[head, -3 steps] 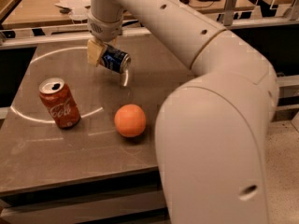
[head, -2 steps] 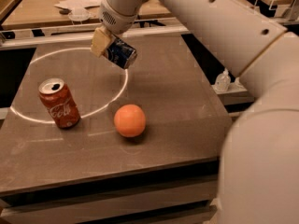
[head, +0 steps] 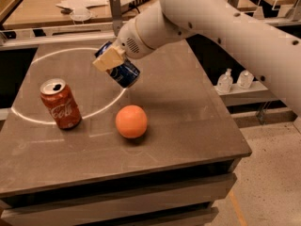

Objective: Place pepsi can upright

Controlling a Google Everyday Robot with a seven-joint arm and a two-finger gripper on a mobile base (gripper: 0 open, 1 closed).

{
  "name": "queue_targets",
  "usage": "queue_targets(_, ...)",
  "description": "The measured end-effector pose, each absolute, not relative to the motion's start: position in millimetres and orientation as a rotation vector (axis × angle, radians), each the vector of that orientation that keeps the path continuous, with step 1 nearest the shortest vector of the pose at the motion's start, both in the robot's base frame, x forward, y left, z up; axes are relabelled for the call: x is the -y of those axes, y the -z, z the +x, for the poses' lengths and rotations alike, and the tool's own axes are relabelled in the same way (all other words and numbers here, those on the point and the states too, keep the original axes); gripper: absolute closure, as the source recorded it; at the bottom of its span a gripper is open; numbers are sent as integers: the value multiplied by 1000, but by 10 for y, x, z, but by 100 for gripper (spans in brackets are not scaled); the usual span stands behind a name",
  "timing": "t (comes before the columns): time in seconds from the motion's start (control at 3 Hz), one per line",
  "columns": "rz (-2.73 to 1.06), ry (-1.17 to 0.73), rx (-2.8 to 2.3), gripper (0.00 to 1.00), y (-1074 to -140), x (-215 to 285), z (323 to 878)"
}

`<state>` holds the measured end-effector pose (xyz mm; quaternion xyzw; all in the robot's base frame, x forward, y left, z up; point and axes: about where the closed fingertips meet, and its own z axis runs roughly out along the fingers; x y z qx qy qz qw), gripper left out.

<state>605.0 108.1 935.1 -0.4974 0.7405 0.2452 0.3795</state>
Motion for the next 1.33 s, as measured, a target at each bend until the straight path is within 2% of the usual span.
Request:
queue_targets(0.67,-962,-690,-1634,100,-9787,-477,6555)
queue_targets(1.33,-1041,-798,-1578,100,-9545,-393,6751)
